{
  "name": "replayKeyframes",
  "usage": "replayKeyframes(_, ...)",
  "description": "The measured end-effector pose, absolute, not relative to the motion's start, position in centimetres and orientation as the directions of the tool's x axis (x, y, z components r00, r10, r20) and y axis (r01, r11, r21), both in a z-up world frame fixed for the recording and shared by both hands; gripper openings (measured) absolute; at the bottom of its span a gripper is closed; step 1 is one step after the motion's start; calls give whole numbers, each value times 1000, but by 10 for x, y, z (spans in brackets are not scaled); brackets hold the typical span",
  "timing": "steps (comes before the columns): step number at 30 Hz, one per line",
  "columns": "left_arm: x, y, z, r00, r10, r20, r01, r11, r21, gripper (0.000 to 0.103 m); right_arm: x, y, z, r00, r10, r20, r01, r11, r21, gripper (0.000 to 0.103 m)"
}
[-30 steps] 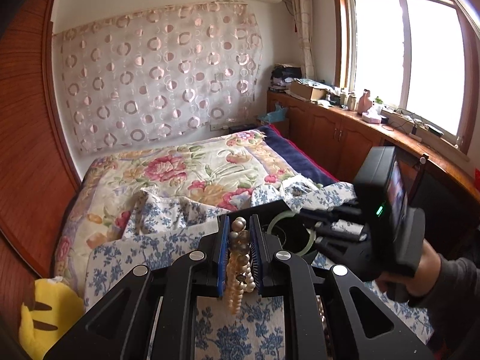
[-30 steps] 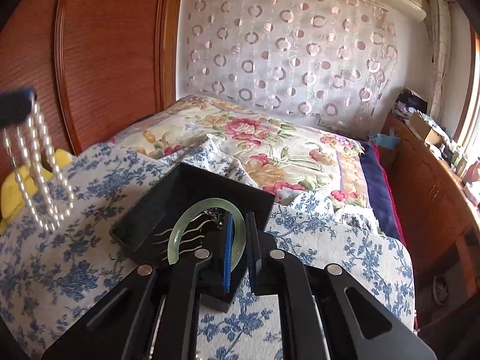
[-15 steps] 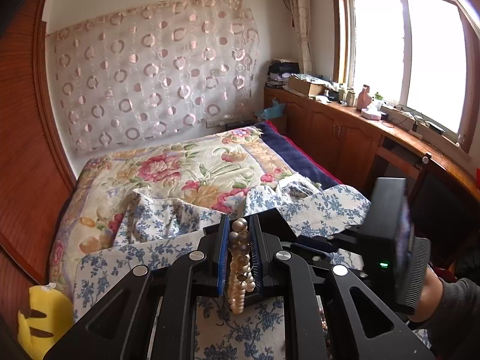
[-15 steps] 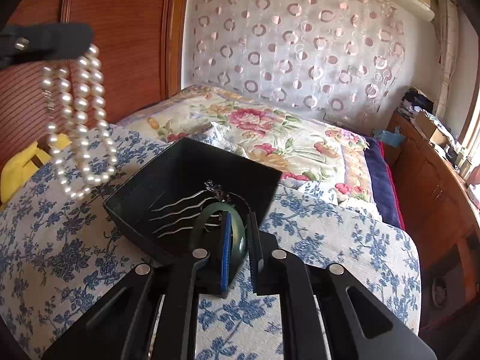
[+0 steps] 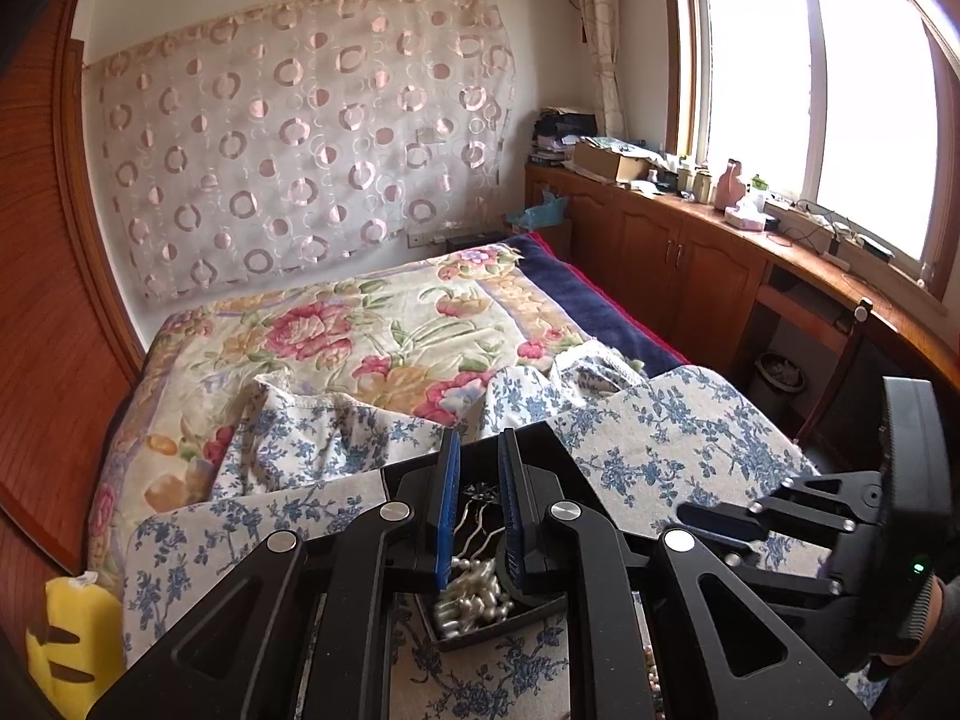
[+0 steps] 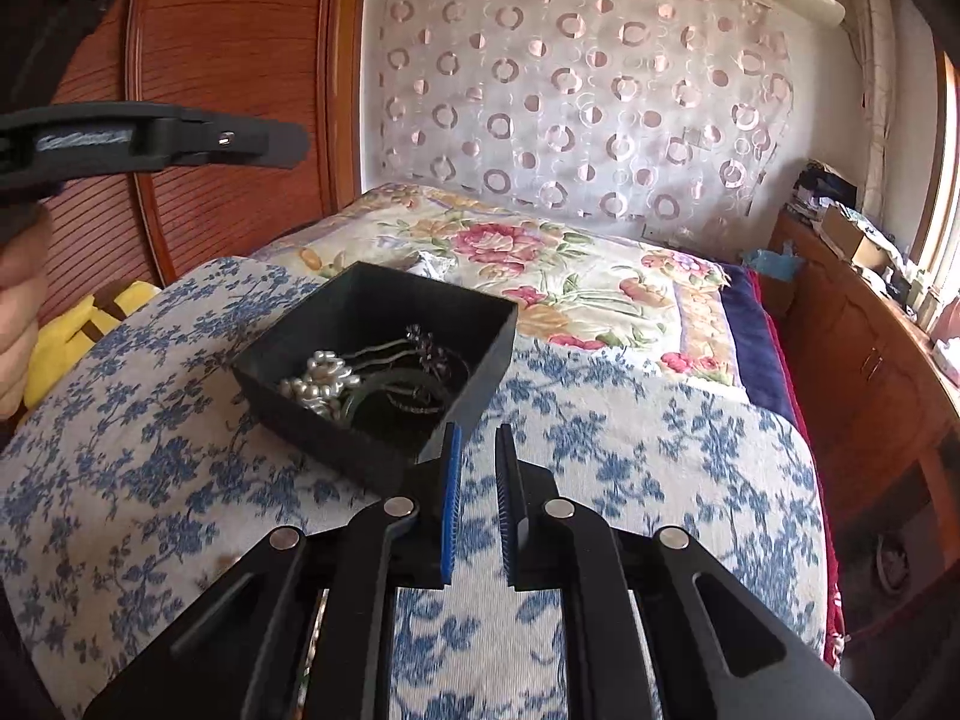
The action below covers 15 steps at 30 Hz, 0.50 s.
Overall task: Organize jewelry
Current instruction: 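Open the left tool over the black box while the right tool releases the jade bangle into it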
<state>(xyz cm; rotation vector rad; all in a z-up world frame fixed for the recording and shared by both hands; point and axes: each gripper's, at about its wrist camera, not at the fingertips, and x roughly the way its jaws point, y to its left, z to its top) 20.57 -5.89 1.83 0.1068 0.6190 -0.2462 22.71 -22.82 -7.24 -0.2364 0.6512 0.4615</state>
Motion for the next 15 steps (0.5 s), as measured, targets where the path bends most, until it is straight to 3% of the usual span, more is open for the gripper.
replayKeyframes(15, 149, -48, -24, 742, -236, -628, 304, 953, 2, 12, 163, -251, -86, 643, 401, -652, -525, 851, 6, 13)
